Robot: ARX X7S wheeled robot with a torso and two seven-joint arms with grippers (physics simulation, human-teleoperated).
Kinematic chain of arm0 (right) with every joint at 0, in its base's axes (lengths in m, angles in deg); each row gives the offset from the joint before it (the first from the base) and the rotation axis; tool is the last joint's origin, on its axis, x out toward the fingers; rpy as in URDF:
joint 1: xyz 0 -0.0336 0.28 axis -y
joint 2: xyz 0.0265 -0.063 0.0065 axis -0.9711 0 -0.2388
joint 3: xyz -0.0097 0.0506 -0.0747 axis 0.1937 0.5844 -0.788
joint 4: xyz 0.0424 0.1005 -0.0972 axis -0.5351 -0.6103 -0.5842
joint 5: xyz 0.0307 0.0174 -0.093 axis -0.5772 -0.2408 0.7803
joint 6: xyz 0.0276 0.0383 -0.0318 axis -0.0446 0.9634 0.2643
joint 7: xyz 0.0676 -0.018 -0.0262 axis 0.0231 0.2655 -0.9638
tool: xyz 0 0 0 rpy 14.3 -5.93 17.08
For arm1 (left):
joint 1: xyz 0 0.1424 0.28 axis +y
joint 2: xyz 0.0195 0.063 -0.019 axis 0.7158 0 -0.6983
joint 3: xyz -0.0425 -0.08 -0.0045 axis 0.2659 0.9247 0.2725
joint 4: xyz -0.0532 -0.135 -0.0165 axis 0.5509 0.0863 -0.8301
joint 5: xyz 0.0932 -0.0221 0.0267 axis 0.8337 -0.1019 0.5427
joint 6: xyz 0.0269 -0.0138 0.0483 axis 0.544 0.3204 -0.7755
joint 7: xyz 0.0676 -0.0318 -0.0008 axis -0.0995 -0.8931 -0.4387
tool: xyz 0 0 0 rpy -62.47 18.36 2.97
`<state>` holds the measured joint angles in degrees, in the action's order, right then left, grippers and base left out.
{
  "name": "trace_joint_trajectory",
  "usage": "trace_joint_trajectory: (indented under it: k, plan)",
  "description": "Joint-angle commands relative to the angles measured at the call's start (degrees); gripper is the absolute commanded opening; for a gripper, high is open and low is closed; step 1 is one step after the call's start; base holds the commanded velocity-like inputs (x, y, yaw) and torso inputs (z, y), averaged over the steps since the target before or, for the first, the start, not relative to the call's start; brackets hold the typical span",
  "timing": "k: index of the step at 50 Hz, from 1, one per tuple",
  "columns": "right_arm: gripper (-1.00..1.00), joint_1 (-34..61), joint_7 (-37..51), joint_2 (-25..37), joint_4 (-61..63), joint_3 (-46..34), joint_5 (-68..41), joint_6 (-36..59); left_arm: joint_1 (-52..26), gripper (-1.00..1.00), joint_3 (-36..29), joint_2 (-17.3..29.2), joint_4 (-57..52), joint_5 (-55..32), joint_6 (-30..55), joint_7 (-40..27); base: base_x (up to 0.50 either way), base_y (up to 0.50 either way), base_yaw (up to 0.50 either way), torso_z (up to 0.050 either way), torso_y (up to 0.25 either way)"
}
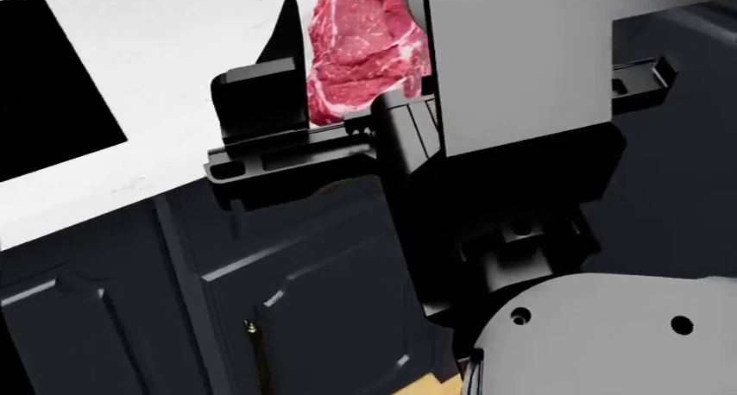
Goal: Pick the steak from the top rack in the oven and place it on the plate on the counter.
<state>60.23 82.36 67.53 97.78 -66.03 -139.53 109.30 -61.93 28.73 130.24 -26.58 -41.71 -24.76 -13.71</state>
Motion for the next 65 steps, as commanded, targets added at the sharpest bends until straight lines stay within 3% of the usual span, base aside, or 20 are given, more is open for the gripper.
trace_joint_trajectory:
  k: [1,19,43,65]
  plan:
    - [-1.0,-0.87,-2.08,-0.44,-0.55,1.75,2.32,-0.01,0.93,1.0,0.2,1.65,-2.37,2.47,-0.9,-0.71,0.49,0.27,0.0,0.0,0.0]
    - [-1.0,0.41,-2.77,-2.13,-1.92,-0.75,3.65,0.87,2.39,1.0,0.2,2.64,-4.23,4.45,-1.01,-1.88,0.37,0.35,0.0,0.001,0.002]
    - [-1.0,-0.03,-3.47,-1.96,-1.76,-1.18,5.23,-0.04,2.42,1.0,0.06,1.53,-3.61,4.99,-0.73,-1.09,0.17,0.29,0.0,0.0,0.002]
    - [-1.0,-0.34,-3.91,-0.98,-1.67,-1.31,4.66,-0.41,2.05,1.0,0.12,0.74,-3.33,4.67,-0.01,-0.39,0.0,0.0,0.5,0.0,0.001]
